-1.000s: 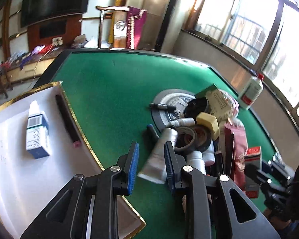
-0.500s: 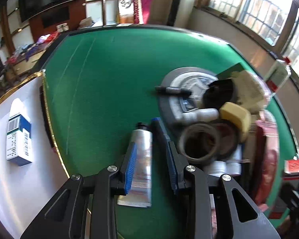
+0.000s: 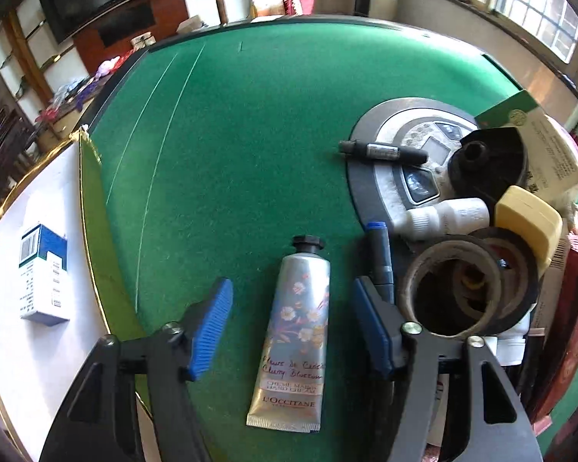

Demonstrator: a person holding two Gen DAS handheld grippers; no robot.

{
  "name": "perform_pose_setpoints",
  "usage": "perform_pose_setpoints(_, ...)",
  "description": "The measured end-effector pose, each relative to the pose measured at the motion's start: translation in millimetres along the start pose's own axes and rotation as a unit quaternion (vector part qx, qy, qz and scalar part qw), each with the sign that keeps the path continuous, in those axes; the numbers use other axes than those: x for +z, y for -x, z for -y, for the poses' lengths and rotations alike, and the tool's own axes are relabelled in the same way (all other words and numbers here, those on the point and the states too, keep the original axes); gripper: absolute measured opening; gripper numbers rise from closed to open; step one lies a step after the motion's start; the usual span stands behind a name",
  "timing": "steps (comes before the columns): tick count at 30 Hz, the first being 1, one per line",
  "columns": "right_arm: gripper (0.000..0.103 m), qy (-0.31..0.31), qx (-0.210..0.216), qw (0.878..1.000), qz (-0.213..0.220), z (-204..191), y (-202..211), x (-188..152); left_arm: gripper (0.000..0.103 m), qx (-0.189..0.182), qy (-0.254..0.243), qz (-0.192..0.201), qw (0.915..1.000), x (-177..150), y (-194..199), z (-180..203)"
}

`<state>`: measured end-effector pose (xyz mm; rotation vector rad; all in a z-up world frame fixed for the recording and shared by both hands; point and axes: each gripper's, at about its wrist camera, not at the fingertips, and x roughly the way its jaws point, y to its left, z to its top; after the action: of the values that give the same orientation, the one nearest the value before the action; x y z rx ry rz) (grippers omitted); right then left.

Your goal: Organize objects

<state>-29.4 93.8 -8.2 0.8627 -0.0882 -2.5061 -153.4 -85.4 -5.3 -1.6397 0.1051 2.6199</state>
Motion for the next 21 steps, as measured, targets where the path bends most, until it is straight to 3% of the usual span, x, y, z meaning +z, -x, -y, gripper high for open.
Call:
perform_pose_setpoints(6,0.025,0.002,-0.001,1.0,-0.007,-2,-2,-3,0.059,0.007,0.005,0.006,0.9999,-5,2,4)
perform_pose_setpoints(11,0.025,0.004,-0.007,1.0,-0.001,-3,0,-4,0.057,-0.014,0.003,0.0,0.9999,-4,4,2)
perform_pose_setpoints(13,0.025,0.002,-0.008,1.0,0.0,-3,0,-4,0.037,-0.015,-0.002,0.004,0.9999,-5,7,2)
perform_pose_setpoints(15,0.025,0.001,-0.009,1.0,0.001,-2,1,-3,0.024,-0.011,-0.009,0.007,0.9999,-5,8,4)
perform_pose_setpoints(21,0.025,-0.003,-0.004,1.0,0.001,-2,1,-3,0.023,0.031,-0.058,0.025,0.9975,-12,12,22)
